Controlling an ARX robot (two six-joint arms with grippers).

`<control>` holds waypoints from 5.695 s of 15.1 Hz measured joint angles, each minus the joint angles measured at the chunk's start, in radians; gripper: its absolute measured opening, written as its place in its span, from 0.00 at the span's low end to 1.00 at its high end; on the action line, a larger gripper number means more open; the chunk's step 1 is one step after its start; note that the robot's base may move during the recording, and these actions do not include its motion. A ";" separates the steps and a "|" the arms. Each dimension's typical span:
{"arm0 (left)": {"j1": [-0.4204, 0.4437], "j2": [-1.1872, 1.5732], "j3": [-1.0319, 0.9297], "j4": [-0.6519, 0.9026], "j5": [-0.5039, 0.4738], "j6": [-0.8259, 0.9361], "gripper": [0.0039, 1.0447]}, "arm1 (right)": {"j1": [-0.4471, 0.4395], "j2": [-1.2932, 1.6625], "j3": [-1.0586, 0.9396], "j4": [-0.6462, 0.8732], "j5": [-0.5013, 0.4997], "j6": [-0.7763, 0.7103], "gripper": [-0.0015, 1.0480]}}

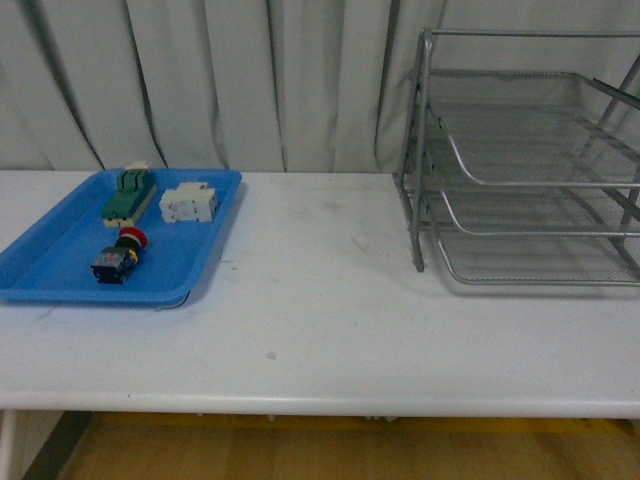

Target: Place button on rack with both arms

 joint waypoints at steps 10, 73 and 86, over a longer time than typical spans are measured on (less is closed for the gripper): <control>0.000 0.000 0.000 0.000 0.001 0.000 0.94 | -0.085 0.375 0.079 -0.004 -0.262 0.503 0.94; 0.000 0.000 0.000 0.000 0.000 0.000 0.94 | 0.005 0.411 -0.001 0.422 0.003 0.002 0.02; 0.000 0.000 0.000 0.000 0.000 0.000 0.94 | 0.005 0.027 0.000 -0.005 0.003 0.001 0.02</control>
